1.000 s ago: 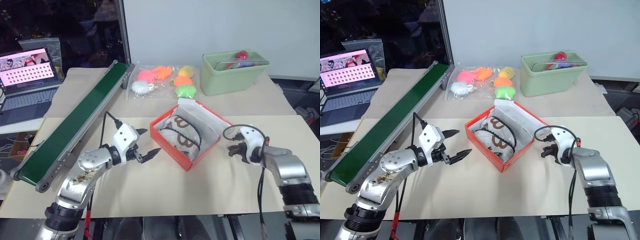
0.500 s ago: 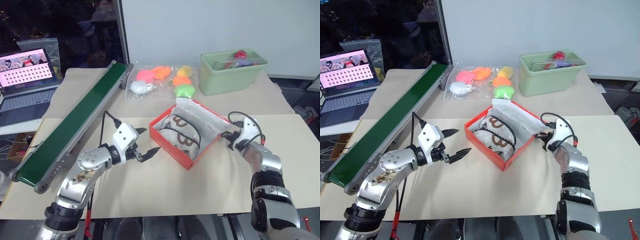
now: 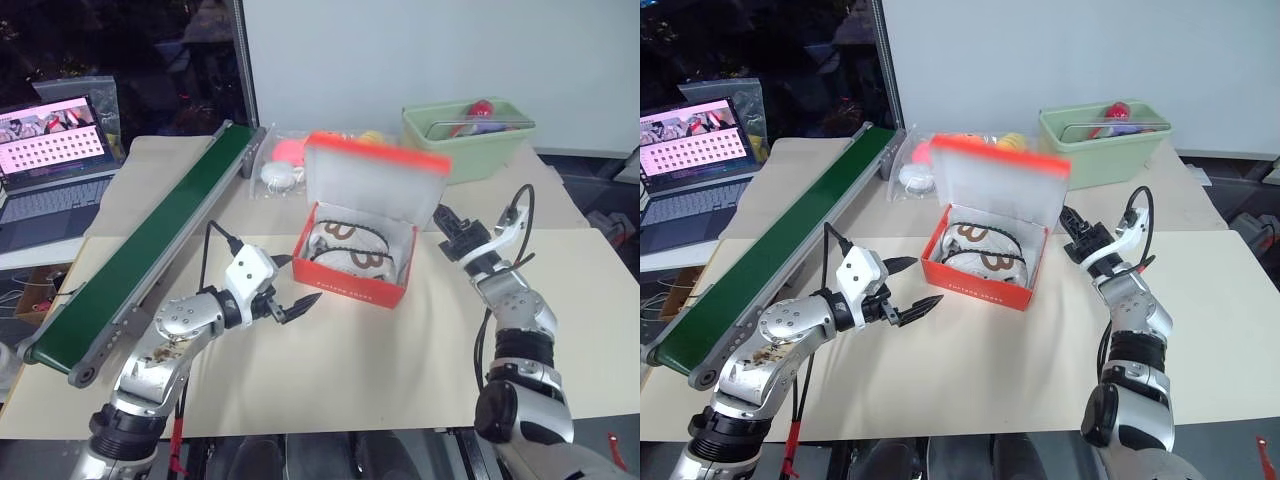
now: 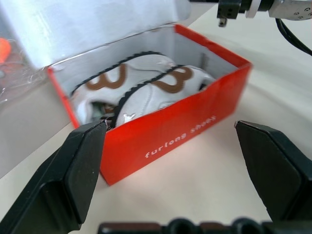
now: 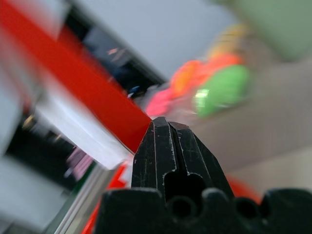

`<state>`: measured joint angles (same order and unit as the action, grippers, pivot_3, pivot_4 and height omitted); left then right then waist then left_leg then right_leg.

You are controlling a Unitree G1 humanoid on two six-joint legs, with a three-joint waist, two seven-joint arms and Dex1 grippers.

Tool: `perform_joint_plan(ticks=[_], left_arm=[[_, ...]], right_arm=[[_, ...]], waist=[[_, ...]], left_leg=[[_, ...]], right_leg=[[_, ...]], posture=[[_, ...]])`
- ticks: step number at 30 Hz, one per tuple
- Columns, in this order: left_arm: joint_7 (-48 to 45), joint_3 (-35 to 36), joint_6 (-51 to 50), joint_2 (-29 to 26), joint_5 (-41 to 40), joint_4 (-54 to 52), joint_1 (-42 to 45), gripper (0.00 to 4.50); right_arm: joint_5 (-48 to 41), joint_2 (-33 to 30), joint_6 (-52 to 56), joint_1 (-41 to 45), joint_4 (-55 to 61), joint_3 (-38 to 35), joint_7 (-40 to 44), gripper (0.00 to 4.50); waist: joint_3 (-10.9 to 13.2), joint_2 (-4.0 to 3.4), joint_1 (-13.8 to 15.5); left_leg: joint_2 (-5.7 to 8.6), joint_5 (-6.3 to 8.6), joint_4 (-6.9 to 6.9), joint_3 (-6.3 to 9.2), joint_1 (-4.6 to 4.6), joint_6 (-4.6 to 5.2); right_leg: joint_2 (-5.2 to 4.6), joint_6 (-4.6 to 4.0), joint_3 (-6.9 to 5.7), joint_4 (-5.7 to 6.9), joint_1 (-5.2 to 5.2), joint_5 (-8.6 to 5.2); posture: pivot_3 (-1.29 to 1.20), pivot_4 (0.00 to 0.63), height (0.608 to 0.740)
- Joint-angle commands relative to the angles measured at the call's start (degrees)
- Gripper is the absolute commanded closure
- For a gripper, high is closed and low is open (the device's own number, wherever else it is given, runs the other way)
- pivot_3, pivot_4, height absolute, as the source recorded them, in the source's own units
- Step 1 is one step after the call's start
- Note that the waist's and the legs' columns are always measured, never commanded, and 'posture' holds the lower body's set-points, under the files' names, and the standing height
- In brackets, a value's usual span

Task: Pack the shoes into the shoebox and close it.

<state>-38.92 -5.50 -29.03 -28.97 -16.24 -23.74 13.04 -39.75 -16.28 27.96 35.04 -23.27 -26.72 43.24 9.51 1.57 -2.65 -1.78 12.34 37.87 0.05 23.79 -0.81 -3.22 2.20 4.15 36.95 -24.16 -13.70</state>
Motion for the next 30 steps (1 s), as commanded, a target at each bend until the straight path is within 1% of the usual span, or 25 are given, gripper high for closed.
perform_joint_plan(ticks=[1,3,4,5,7,9,11,14,17,19,21,23,26,27,30], left_arm=[[-0.4,1.2,-0.2,-0.7,-1.0,-1.1,0.8,0.0],[-0.7,1.4,-0.1,-1.0,-1.1,-0.9,0.8,0.0],[-0.7,1.3,-0.1,-1.1,-1.2,-0.8,0.9,0.0],[-0.7,1.2,-0.1,-1.1,-1.2,-0.8,0.9,0.0],[-0.6,0.9,-0.1,-1.0,-1.3,-0.7,1.1,0.0],[-0.5,0.6,0.0,-0.8,-1.2,-0.5,1.3,0.0],[-0.3,0.3,0.1,-0.4,-1.2,-0.3,1.4,0.0],[-0.1,0.0,0.1,-0.1,-1.2,-0.3,1.6,0.0],[0.0,-0.1,0.1,0.1,-1.1,-0.3,1.6,0.0],[0.2,-0.1,0.0,0.1,-1.1,-0.4,1.6,0.0],[0.5,0.1,-0.2,0.1,-1.0,-0.6,1.7,0.0],[0.7,0.5,-0.5,-0.2,-1.2,-0.9,1.6,0.0],[0.9,1.0,-0.9,-0.5,-1.4,-1.4,1.3,0.0],[1.0,1.1,-1.0,-0.5,-1.5,-1.5,1.2,0.0],[1.2,1.1,-1.1,-0.4,-1.4,-1.5,1.2,0.0]], right_arm=[[-0.5,-4.5,3.3,-4.0,19.1,9.5,7.7,4.47],[3.1,-10.0,5.3,-7.3,27.7,17.8,11.6,4.47],[5.3,-13.8,5.5,-8.8,31.4,21.8,14.1,4.47],[6.4,-16.6,6.1,-9.3,33.4,24.1,15.4,4.47],[7.5,-19.2,6.3,-7.7,33.5,25.6,15.3,4.47],[9.2,-19.5,5.5,-5.3,31.2,26.4,14.0,4.47],[13.2,-18.4,3.9,-1.3,27.4,28.5,11.4,4.47],[17.5,-14.5,1.5,4.0,22.1,31.1,7.9,4.47],[24.0,-9.7,-2.9,9.1,14.1,33.0,1.4,4.47],[27.5,-8.1,-5.4,10.7,9.7,34.4,-0.9,4.47],[29.3,-8.3,-6.1,9.0,9.3,37.1,1.2,4.47],[32.6,-10.3,-5.6,5.6,9.6,41.9,4.2,4.47],[38.4,-13.4,-6.1,2.5,8.6,47.2,5.8,4.47],[39.3,-13.9,-6.1,1.8,8.6,48.1,6.3,4.47],[40.1,-13.8,-5.5,1.3,8.9,48.4,6.3,4.47]], waist=[[0.0,-0.02,0.0],[0.0,-0.02,0.0],[0.0,-0.02,0.1],[0.0,-0.01,0.2],[0.0,0.0,0.2],[0.0,0.01,0.1],[0.0,0.01,0.0],[0.0,0.01,0.0],[0.0,0.01,0.0],[0.0,0.01,0.2],[0.0,0.01,0.9],[0.0,0.01,1.3],[0.0,-0.03,1.6],[-0.1,-0.1,1.6],[-0.1,0.01,1.7]], left_leg=[[0.0,0.0,0.0,0.0,0.01,0.0],[0.02,0.0,0.0,0.0,0.01,0.0],[0.02,0.0,0.0,0.01,0.0,0.0],[0.01,0.0,0.01,0.02,-0.02,0.0],[0.01,0.0,0.01,0.03,-0.04,0.0],[0.02,0.0,0.04,0.02,-0.06,-0.01],[0.03,-0.01,0.05,0.01,-0.06,-0.01],[0.0,-0.01,0.06,0.0,-0.09,-0.01],[-0.04,0.0,0.04,0.03,-0.04,-0.01],[-0.02,0.0,0.02,0.02,0.0,-0.01],[0.03,0.0,0.02,0.04,0.05,-0.01],[0.06,0.0,0.02,0.04,0.11,-0.01],[0.08,0.0,0.02,0.04,0.11,0.0],[0.09,0.0,0.04,-0.01,0.08,0.0],[0.01,0.0,0.04,0.04,-0.44,0.0]], right_leg=[[0.0,0.0,0.0,0.01,-0.01,0.0],[-0.01,0.01,0.0,0.03,-0.02,-0.01],[-0.02,0.01,0.0,0.03,-0.01,-0.01],[-0.01,0.02,-0.03,0.01,0.02,-0.01],[-0.01,0.02,-0.05,-0.01,0.05,-0.02],[-0.01,0.02,-0.03,0.01,0.07,-0.01],[0.0,0.01,-0.02,0.02,0.05,-0.01],[0.04,-0.01,0.0,0.05,0.02,0.0],[0.07,-0.02,-0.01,0.05,-0.03,0.0],[0.04,-0.02,-0.02,0.04,-0.07,0.0],[-0.04,-0.02,-0.07,0.0,-0.07,0.0],[-0.08,-0.02,-0.09,-0.08,-0.07,0.01],[-0.1,-0.01,-0.11,-0.11,-0.04,0.01],[-0.12,-0.01,-0.05,-0.03,-0.07,0.01],[-0.02,-0.02,-0.14,-0.05,0.45,-0.01]], posture=[[0.0,0.15,0.729],[0.0,0.15,0.729],[0.0,0.15,0.729],[0.0,0.15,0.729],[0.0,0.15,0.729],[0.0,0.15,0.729],[0.0,0.15,0.729],[0.0,0.15,0.729],[0.0,0.15,0.729],[0.0,0.15,0.729],[0.0,0.15,0.729],[0.0,0.15,0.729],[0.0,0.15,0.729],[0.0,0.15,0.729],[0.0,0.15,0.729]])
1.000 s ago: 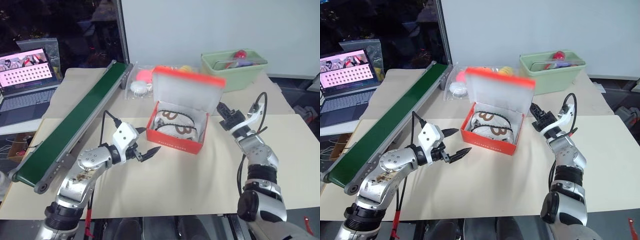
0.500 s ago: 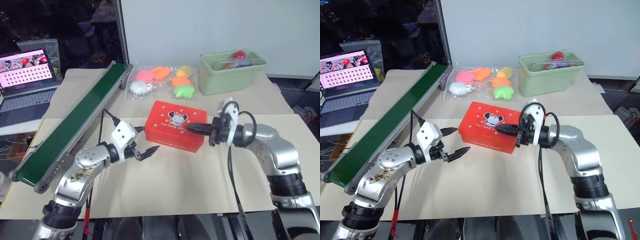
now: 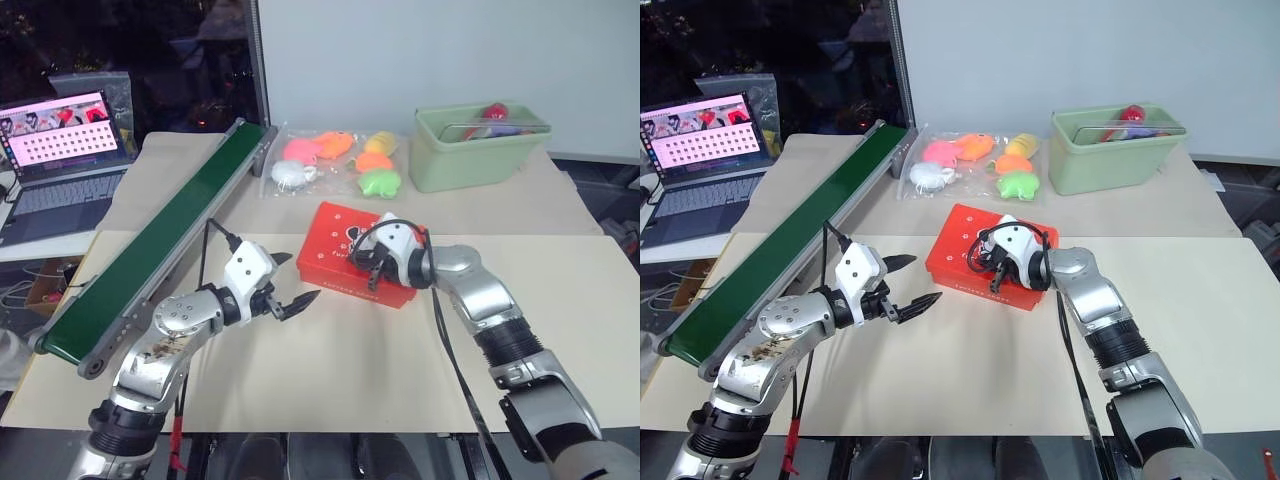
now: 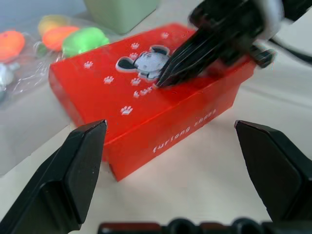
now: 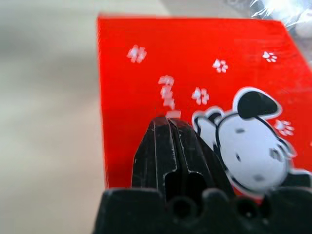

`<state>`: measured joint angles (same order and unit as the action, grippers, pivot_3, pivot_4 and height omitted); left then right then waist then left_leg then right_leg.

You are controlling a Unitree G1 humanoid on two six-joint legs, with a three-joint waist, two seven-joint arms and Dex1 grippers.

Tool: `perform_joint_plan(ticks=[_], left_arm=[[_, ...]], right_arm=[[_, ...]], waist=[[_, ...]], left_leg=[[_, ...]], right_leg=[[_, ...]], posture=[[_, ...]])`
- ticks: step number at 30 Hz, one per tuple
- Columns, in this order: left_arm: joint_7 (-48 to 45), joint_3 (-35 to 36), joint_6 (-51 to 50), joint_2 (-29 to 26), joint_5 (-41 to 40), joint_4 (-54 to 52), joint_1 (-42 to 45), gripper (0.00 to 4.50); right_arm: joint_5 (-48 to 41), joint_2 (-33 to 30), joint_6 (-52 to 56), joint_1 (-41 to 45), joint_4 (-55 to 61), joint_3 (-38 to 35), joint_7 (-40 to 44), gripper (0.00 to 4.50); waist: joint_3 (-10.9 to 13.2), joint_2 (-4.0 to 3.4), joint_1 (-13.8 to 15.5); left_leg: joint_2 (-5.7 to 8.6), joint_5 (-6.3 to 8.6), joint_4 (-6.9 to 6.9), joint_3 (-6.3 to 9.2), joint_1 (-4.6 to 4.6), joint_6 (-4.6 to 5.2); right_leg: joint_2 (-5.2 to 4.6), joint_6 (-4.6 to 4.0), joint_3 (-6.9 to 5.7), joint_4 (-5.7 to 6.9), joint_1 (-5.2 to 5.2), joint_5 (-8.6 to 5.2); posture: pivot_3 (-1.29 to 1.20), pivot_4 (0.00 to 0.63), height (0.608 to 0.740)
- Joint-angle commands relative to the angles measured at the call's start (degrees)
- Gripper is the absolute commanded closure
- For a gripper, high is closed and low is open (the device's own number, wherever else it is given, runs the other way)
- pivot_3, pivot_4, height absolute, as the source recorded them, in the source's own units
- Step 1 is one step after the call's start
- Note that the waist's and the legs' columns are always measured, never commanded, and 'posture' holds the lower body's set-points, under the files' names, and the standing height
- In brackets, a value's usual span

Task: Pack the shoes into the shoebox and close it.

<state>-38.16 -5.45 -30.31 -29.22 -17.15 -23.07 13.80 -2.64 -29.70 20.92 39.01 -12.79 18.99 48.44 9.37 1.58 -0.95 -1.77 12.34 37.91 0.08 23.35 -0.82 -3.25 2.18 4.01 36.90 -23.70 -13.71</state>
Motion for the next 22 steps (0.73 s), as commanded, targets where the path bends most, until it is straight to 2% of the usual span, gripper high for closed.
perform_joint_plan(ticks=[1,3,6,10,12,14,17,22], left_arm=[[0.5,1.0,0.1,-0.1,-0.5,-2.1,0.5,0.0],[0.6,1.0,0.2,0.0,-0.5,-2.0,0.5,0.0],[1.3,1.7,-0.1,0.9,-1.3,-1.4,0.7,0.0],[5.1,4.0,0.2,2.0,0.0,0.7,0.1,0.0],[10.1,7.0,-0.4,4.6,0.1,1.4,-1.3,0.0],[13.2,8.6,-1.0,6.6,-0.1,0.8,-2.8,0.0],[17.3,10.1,0.0,9.3,0.9,0.1,-4.9,0.0],[22.0,13.6,2.0,12.5,1.4,1.6,-7.5,0.0]], right_arm=[[3.0,0.4,1.9,-2.4,-1.7,2.2,0.1,4.47],[3.0,1.6,2.2,-1.9,-1.7,0.9,-1.3,4.47],[0.7,4.4,3.7,-0.6,-1.2,-3.9,-5.1,4.47],[-10.1,9.1,11.2,0.4,4.3,-20.4,-13.2,4.47],[-18.0,12.1,17.5,0.9,7.8,-34.0,-22.7,4.47],[-20.3,13.6,19.6,-0.1,11.0,-40.6,-29.5,4.47],[-17.1,13.1,19.9,-4.9,17.2,-41.7,-35.4,4.47],[-14.8,11.2,20.6,-13.2,23.7,-42.4,-39.8,4.47]], waist=[[0.0,0.0,-0.1],[0.0,0.03,-0.2],[0.0,0.05,-0.6],[0.0,0.05,-1.1],[0.0,0.05,-1.1],[0.0,0.05,-0.7],[0.0,0.04,-0.2],[0.0,0.04,-0.1]], left_leg=[[0.0,0.0,0.0,0.0,-0.28,0.0],[0.0,0.01,-0.03,-0.01,-0.64,-0.01],[-0.01,0.01,-0.03,-0.02,-0.65,-0.01],[-0.02,0.0,-0.03,0.01,-0.44,-0.01],[0.0,0.0,-0.03,0.07,-0.23,0.0],[0.01,0.01,-0.04,0.11,0.08,0.0],[0.06,0.01,-0.04,0.09,0.6,0.0],[0.07,0.01,-0.04,0.03,0.55,0.0]], right_leg=[[0.01,0.0,0.0,-0.03,0.3,-0.03],[0.01,0.01,0.0,-0.12,0.67,-0.05],[0.01,0.03,0.02,-0.13,0.68,-0.06],[0.02,-0.02,0.04,-0.03,0.44,-0.03],[0.0,-0.02,0.02,-0.02,0.28,-0.02],[-0.06,-0.01,-0.01,-0.02,0.02,-0.01],[-0.13,0.02,0.01,0.18,-0.53,0.02],[-0.13,0.01,0.05,0.11,-0.55,0.02]], posture=[[0.0,0.15,0.729],[0.0,0.15,0.729],[0.0,0.15,0.729],[0.0,0.15,0.729],[0.0,0.15,0.729],[0.0,0.15,0.729],[0.0,0.15,0.729],[0.0,0.15,0.729]])
